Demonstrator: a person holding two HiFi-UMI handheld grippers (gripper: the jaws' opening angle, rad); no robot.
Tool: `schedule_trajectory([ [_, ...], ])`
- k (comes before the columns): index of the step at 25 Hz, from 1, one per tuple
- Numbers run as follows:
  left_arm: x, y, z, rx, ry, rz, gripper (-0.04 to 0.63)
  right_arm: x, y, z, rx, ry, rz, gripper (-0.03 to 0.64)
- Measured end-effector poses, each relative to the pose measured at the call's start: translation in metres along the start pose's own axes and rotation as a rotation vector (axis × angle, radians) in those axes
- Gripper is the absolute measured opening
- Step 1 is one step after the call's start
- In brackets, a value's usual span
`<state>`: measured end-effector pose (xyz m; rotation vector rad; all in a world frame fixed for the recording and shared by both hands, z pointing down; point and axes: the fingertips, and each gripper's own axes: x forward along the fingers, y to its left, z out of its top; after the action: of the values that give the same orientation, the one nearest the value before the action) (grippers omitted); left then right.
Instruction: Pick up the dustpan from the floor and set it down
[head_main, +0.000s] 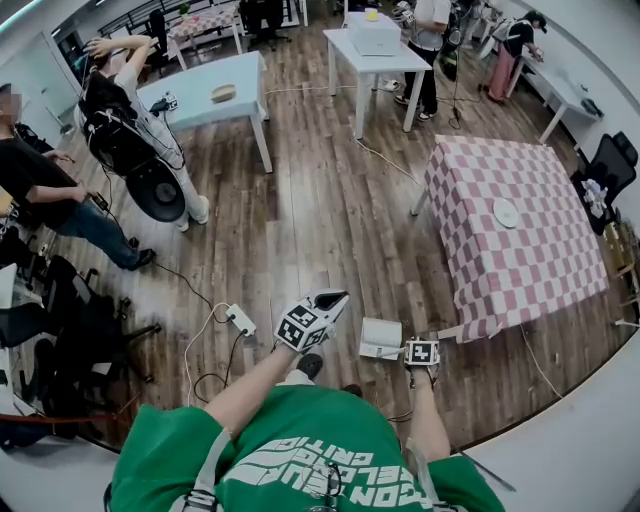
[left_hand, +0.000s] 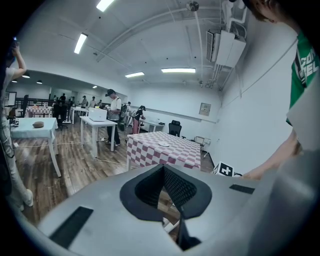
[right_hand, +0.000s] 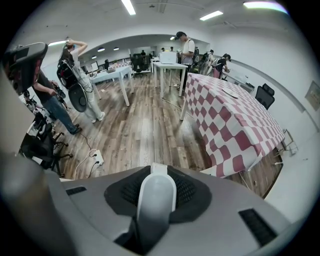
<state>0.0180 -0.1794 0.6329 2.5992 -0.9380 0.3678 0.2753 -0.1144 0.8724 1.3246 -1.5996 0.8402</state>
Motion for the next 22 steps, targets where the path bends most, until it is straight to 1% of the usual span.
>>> schedule_trajectory([
  [3,-0.001,0.001,-0.001,-0.002,0.003,0.003,0.003,0.007,0.003,-0.006,-0.001,0.001,0.000,0.107],
  [6,-0.002,0.001,-0.001,-0.001,0.005,0.006,0.003,0.009,0.011,-0.015,0.016,0.013,0.030,0.107],
  [9,-0.002,0.002,-0.003,-0.002,0.009,0.009,0.003,0.010,0.001,-0.024,-0.004,0.029,-0.024,0.107],
  [12,-0.004,0.003,-0.005,-0.001,0.012,0.009,0.003,0.015,0.006,-0.030,0.007,0.031,-0.012,0.107],
  [15,-0.006,0.003,-0.006,0.001,0.014,0.007,0.003,0.015,0.008,-0.045,0.020,0.074,-0.023,0.107],
  [20,-0.005,0.001,-0.007,0.002,0.018,0.005,0.003,0.018,0.008,-0.047,0.031,0.027,-0.021,0.107],
  [22,-0.004,0.000,-0.008,0.002,0.021,0.003,0.003,0.017,0.006,-0.046,0.033,0.025,-0.021,0.109],
])
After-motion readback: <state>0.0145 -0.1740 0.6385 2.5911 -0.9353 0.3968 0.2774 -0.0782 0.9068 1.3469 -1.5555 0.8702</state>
